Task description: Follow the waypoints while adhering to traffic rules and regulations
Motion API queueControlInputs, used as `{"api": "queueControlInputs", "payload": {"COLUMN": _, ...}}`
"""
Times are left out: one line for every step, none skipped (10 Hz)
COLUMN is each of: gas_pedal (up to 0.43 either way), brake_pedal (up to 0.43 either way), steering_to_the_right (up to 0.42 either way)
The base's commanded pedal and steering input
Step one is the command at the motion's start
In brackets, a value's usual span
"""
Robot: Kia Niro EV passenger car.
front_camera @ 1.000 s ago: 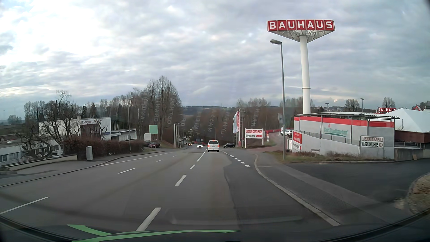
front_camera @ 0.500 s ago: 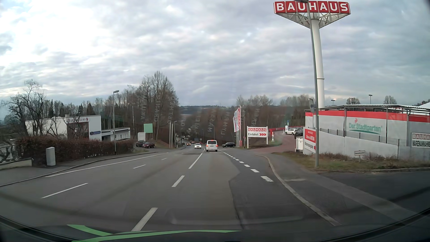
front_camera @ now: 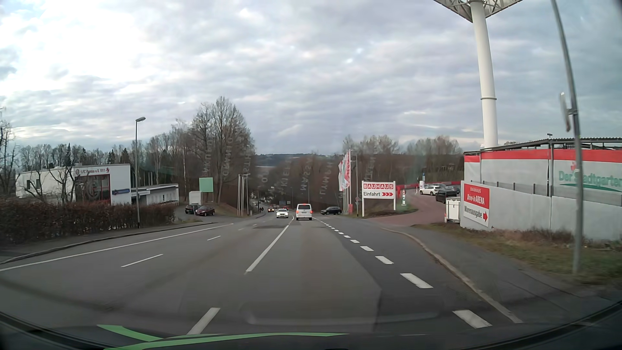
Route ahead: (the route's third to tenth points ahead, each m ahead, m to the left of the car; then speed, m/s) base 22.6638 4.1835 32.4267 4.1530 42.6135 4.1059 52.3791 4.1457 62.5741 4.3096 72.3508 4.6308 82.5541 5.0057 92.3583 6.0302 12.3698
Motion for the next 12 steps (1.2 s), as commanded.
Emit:
{"api": "queueControlInputs", "payload": {"gas_pedal": 0.0, "brake_pedal": 0.14, "steering_to_the_right": 0.003}}
{"api": "queueControlInputs", "payload": {"gas_pedal": 0.0, "brake_pedal": 0.14, "steering_to_the_right": 0.003}}
{"api": "queueControlInputs", "payload": {"gas_pedal": 0.0, "brake_pedal": 0.134, "steering_to_the_right": 0.003}}
{"api": "queueControlInputs", "payload": {"gas_pedal": 0.0, "brake_pedal": 0.14, "steering_to_the_right": 0.003}}
{"api": "queueControlInputs", "payload": {"gas_pedal": 0.0, "brake_pedal": 0.14, "steering_to_the_right": 0.002}}
{"api": "queueControlInputs", "payload": {"gas_pedal": 0.0, "brake_pedal": 0.14, "steering_to_the_right": 0.003}}
{"api": "queueControlInputs", "payload": {"gas_pedal": 0.0, "brake_pedal": 0.14, "steering_to_the_right": 0.002}}
{"api": "queueControlInputs", "payload": {"gas_pedal": 0.0, "brake_pedal": 0.14, "steering_to_the_right": 0.002}}
{"api": "queueControlInputs", "payload": {"gas_pedal": 0.0, "brake_pedal": 0.14, "steering_to_the_right": 0.002}}
{"api": "queueControlInputs", "payload": {"gas_pedal": 0.0, "brake_pedal": 0.14, "steering_to_the_right": 0.002}}
{"api": "queueControlInputs", "payload": {"gas_pedal": 0.0, "brake_pedal": 0.14, "steering_to_the_right": 0.002}}
{"api": "queueControlInputs", "payload": {"gas_pedal": 0.0, "brake_pedal": 0.14, "steering_to_the_right": 0.001}}
